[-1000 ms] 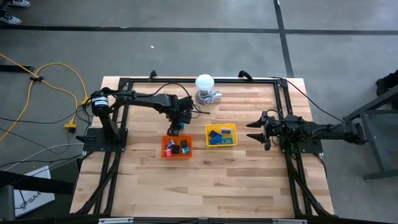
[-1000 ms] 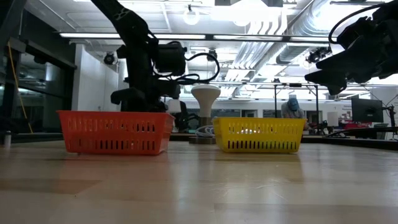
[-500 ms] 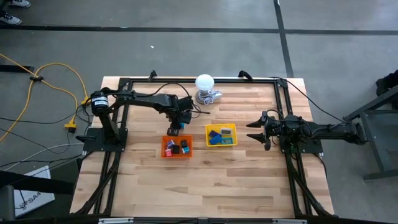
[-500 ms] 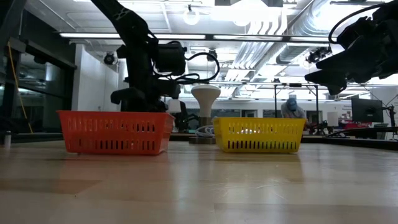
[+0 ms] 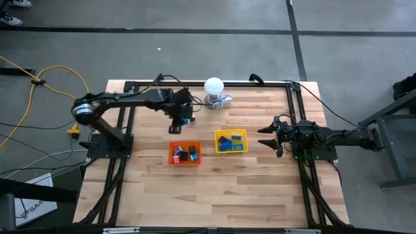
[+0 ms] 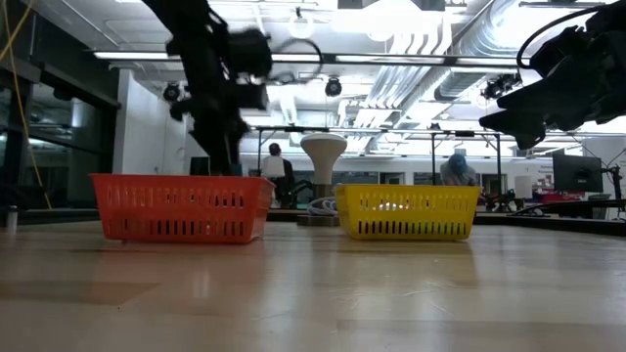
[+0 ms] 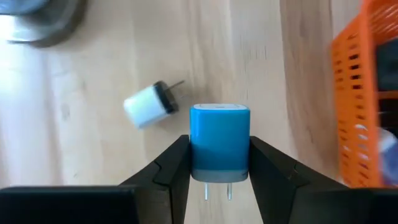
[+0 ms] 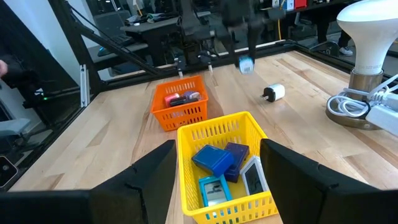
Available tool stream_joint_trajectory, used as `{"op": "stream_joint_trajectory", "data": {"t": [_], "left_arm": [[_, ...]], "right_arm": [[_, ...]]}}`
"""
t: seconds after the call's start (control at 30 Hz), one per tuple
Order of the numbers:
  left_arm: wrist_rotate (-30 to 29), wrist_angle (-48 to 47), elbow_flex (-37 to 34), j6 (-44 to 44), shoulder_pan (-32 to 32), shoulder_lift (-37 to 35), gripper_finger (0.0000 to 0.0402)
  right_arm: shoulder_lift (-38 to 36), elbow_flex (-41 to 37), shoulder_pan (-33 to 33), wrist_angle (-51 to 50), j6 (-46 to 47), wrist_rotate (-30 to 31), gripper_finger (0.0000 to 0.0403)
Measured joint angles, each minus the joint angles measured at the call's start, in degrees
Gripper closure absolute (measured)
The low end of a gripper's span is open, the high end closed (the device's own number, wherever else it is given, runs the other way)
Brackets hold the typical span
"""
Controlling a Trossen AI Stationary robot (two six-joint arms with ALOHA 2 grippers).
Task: Pick & Place Office items
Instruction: Put the light blue charger adapter into the orange bin
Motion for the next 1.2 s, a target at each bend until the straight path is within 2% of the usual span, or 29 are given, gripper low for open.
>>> {"op": "stream_joint_trajectory", "data": {"t": [0.1, 0.23, 0.43, 0.6, 0.97, 1.2], "left_arm": [[-2.66, -1.88, 0.00, -4.71, -2.64, -4.24, 0.0273], [-6.85, -4.06, 0.00, -13.40, -9.56, -7.72, 0.0273], [-11.22, -4.51, 0.01, -25.37, -22.19, -7.29, 0.0273], [-14.28, -4.55, 0.02, -33.41, -28.41, -4.04, 0.0273], [-12.19, -4.17, 0.02, -37.00, -27.30, 1.67, 0.0271], [-11.36, -4.09, 0.01, -38.57, -26.02, 1.64, 0.0229]], "right_arm": [[-0.02, 0.00, -0.01, 0.00, 0.01, 0.01, 0.0183], [-0.02, 0.00, -0.01, 0.00, -0.01, -0.01, 0.0183], [-0.01, -0.01, -0.01, 0.00, 0.01, 0.01, 0.0183], [0.00, 0.00, -0.01, 0.00, 0.01, -0.01, 0.0183], [0.00, 0.00, -0.01, 0.00, -0.01, -0.01, 0.0183], [-0.02, 0.00, -0.01, 0.00, 0.00, -0.01, 0.0183]]}}
